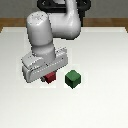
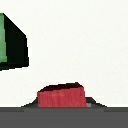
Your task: Place the red cube on top of the green cube.
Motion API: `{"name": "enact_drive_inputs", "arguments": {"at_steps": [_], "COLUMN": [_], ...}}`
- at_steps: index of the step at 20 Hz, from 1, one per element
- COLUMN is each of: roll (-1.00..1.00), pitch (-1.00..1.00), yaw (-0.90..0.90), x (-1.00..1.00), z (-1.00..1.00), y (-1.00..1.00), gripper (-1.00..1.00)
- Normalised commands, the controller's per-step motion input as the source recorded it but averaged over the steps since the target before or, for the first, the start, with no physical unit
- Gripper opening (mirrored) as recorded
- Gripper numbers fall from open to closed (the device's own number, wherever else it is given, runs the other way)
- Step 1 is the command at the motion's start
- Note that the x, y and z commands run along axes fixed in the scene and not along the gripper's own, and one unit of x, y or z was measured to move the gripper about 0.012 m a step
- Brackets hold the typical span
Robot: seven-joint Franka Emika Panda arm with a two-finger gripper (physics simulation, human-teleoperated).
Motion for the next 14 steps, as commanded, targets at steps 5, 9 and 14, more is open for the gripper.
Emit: {"name": "enact_drive_inputs", "arguments": {"at_steps": [5,9,14], "roll": [0.0,0.0,0.0], "pitch": [0.0,0.0,0.0], "yaw": [0.0,0.0,0.0], "x": [0.0,0.0,0.0], "z": [1.0,0.25,0.0], "y": [0.0,0.5,0.6], "gripper": [-1.0,-1.0,-1.0]}}
